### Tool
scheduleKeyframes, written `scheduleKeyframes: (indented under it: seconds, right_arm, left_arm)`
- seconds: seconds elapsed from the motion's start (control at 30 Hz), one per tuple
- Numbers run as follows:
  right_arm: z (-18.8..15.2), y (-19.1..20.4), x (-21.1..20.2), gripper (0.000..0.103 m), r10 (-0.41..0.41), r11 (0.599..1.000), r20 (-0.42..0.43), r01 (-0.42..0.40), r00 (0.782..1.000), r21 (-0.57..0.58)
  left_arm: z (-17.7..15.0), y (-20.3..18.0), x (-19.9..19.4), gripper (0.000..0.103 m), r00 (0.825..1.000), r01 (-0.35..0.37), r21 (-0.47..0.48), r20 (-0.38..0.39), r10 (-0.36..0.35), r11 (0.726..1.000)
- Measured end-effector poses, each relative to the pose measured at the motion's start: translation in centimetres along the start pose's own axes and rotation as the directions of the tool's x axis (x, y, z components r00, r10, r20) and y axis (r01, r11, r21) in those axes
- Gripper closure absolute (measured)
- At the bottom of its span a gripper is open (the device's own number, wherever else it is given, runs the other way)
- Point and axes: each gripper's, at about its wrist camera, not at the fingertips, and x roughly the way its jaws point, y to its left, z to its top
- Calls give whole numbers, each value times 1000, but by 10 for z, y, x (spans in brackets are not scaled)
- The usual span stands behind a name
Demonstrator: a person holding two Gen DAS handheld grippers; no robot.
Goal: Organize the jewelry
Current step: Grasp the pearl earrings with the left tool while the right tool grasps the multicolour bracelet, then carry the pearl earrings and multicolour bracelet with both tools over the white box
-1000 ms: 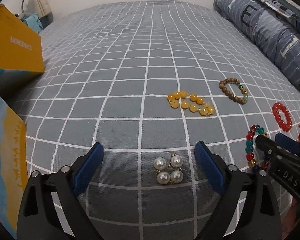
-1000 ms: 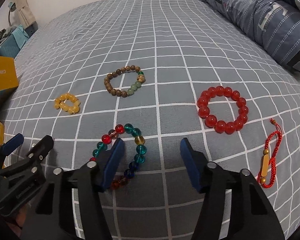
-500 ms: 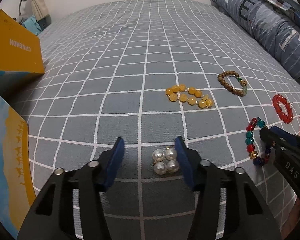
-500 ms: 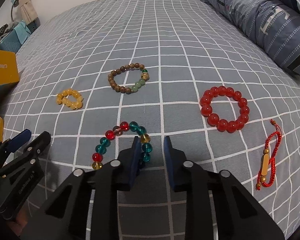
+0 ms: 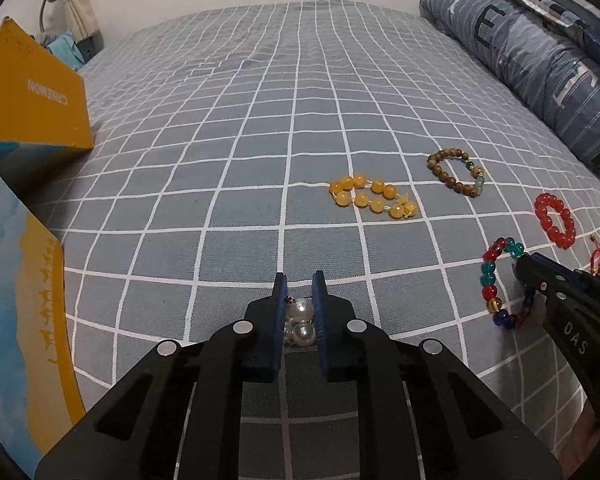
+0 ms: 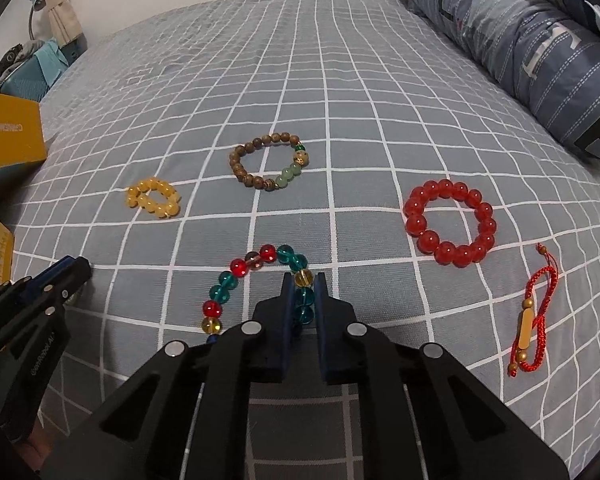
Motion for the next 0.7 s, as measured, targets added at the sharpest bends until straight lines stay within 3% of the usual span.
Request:
scheduleKeyframes:
  seconds: [0.7]
  right_arm:
    - [-2,10,-36,94,49,999,91,-48,995,-11]
  left_arm:
    - [-2,1,-27,91,999,28,-26,42,-26,999]
